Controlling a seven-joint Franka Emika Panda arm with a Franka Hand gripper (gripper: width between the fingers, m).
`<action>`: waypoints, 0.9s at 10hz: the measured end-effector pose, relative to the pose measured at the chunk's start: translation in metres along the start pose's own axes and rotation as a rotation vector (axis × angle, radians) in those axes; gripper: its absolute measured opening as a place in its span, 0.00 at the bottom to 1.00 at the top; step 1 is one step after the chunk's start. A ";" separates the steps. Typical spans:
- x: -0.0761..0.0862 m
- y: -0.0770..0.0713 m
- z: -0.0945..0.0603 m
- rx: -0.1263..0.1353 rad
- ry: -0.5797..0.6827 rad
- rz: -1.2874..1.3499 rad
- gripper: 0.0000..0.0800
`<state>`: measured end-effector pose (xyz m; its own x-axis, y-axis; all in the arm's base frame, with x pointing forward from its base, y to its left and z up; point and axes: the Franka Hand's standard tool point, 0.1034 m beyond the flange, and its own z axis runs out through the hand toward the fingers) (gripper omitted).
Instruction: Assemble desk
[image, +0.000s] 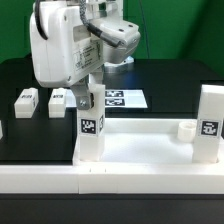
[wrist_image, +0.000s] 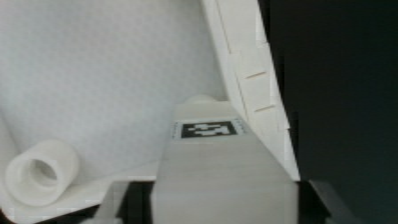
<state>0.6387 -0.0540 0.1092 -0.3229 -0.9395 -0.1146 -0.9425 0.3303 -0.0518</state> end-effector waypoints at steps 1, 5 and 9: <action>0.000 0.000 0.000 -0.001 0.000 -0.002 0.36; -0.008 -0.002 -0.010 0.013 -0.010 -0.017 0.79; -0.035 0.003 -0.050 0.050 -0.049 -0.066 0.81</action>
Offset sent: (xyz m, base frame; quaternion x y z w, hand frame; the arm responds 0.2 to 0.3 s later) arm 0.0000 0.0000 0.0000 0.0000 0.0000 0.0000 1.0000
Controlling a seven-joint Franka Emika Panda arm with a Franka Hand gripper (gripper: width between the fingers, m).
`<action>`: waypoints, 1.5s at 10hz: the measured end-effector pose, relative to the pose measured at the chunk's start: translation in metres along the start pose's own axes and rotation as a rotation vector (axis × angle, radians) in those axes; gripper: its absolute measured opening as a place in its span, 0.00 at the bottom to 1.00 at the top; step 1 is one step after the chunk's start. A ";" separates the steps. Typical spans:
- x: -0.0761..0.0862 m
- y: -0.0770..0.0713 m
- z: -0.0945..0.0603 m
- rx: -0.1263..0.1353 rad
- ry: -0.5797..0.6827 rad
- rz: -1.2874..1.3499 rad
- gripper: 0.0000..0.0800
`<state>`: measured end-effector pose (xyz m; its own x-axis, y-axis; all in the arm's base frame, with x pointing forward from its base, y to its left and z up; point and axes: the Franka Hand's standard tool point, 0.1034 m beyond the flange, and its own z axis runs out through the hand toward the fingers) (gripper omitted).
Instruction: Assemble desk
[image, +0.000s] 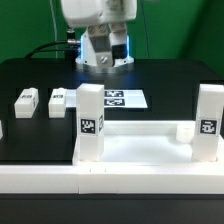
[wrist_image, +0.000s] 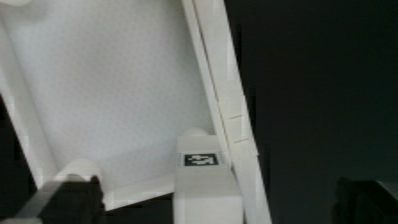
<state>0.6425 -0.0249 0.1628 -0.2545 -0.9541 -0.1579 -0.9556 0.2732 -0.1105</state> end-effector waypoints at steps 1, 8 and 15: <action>0.000 0.000 0.001 -0.002 0.001 -0.001 0.81; -0.042 0.052 0.040 -0.060 0.008 -0.098 0.81; -0.024 0.094 0.059 -0.080 0.005 -0.201 0.81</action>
Offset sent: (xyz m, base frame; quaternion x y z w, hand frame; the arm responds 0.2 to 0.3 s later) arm 0.0000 0.0000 0.0000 0.0000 0.0000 0.0000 1.0000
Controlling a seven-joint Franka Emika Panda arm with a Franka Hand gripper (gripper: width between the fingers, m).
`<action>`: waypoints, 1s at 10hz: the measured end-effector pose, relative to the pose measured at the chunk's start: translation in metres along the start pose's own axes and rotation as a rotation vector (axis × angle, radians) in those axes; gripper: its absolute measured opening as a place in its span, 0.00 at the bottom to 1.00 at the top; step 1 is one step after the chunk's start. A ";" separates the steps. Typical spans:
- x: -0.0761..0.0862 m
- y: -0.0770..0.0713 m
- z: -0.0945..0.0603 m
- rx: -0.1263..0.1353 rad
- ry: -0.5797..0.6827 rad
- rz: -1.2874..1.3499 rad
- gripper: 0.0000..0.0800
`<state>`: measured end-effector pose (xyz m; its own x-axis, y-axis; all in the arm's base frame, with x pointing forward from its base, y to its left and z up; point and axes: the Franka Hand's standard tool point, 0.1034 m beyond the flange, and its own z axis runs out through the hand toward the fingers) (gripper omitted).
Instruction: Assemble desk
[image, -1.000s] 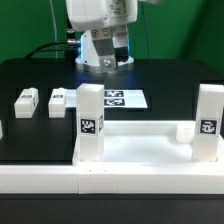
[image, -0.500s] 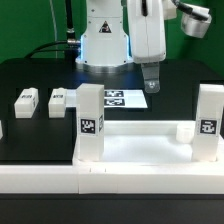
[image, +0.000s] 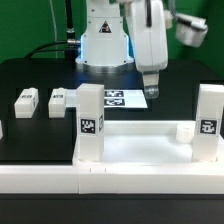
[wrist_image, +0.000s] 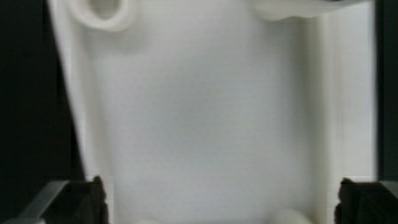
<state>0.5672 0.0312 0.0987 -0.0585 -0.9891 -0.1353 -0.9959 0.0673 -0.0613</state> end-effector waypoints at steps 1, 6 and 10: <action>0.004 0.022 0.015 -0.032 0.008 -0.007 0.81; 0.018 0.051 0.083 -0.132 0.069 0.015 0.81; 0.001 0.043 0.076 -0.056 0.085 -0.026 0.81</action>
Offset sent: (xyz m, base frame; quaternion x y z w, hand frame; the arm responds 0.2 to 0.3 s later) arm -0.0138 -0.0227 -0.0611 -0.0303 0.0402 -0.0072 0.9987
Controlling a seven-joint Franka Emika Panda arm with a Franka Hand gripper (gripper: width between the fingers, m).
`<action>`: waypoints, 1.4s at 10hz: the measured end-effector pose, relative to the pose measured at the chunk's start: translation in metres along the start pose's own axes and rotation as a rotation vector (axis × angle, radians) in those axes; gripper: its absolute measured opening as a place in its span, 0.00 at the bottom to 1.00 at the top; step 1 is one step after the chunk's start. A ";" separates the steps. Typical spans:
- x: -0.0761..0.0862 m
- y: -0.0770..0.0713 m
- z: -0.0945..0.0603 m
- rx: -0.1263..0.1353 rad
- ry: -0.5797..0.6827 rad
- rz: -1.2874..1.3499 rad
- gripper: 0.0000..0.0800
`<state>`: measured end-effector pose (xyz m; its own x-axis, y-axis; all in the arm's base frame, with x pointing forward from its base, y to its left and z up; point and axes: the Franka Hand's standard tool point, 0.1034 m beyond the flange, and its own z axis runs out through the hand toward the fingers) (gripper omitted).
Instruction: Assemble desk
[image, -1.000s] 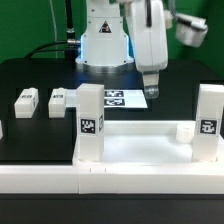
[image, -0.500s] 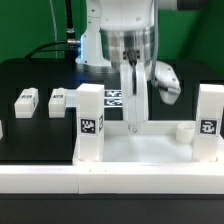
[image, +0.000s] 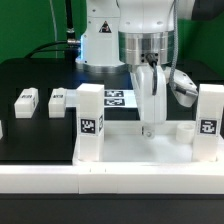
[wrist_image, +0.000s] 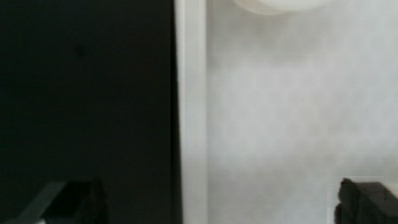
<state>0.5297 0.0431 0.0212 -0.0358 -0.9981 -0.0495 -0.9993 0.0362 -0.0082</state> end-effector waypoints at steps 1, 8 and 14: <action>0.000 0.000 0.001 -0.001 0.001 0.000 0.81; -0.001 0.006 0.003 -0.018 -0.002 -0.001 0.07; -0.001 0.006 0.003 -0.018 -0.003 0.001 0.07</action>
Offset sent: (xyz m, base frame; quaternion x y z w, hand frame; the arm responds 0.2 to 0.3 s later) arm 0.0000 0.0000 0.0000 0.0000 0.0000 0.0000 1.0000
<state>0.5240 0.0442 0.0181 -0.0367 -0.9980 -0.0523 -0.9993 0.0363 0.0094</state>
